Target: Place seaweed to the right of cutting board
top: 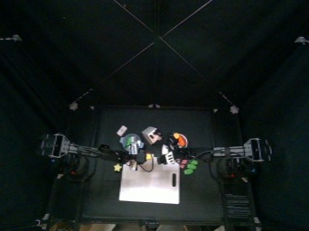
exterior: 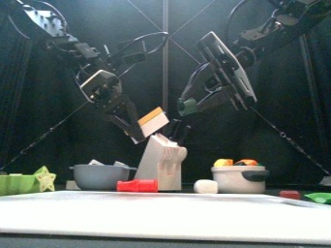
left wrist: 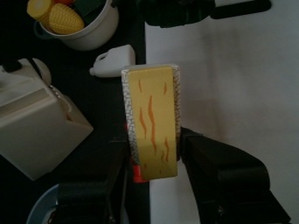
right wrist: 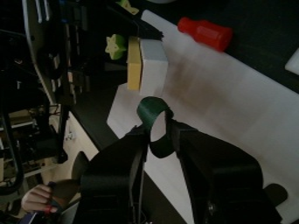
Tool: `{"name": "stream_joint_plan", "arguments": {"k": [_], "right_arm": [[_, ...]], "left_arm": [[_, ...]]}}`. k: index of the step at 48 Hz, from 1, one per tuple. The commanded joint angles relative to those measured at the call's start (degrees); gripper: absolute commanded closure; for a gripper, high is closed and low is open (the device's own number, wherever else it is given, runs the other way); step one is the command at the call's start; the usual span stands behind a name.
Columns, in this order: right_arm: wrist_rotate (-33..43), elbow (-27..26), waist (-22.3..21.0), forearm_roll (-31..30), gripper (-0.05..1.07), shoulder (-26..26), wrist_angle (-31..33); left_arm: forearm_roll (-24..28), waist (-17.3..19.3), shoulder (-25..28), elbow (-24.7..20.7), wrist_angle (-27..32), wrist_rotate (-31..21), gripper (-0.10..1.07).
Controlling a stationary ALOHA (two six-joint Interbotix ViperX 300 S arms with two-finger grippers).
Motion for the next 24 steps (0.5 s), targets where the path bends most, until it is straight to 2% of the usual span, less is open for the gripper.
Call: {"name": "stream_joint_plan", "arguments": {"k": [1,14,24], "right_arm": [[-0.09,-0.35,0.79,0.18,0.34,-1.93,1.49],[0.0,1.32,5.71,0.44,0.34,-2.99,11.43],[0.0,2.29,9.14,0.26,0.35,-3.52,25.84]], "left_arm": [[-0.09,0.26,-1.23,-0.53,-0.18,-0.09,0.39],[-0.62,0.18,-1.67,-0.18,-0.18,0.18,0.39],[-0.62,0.26,-2.02,0.18,-0.18,0.18,0.39]]}}
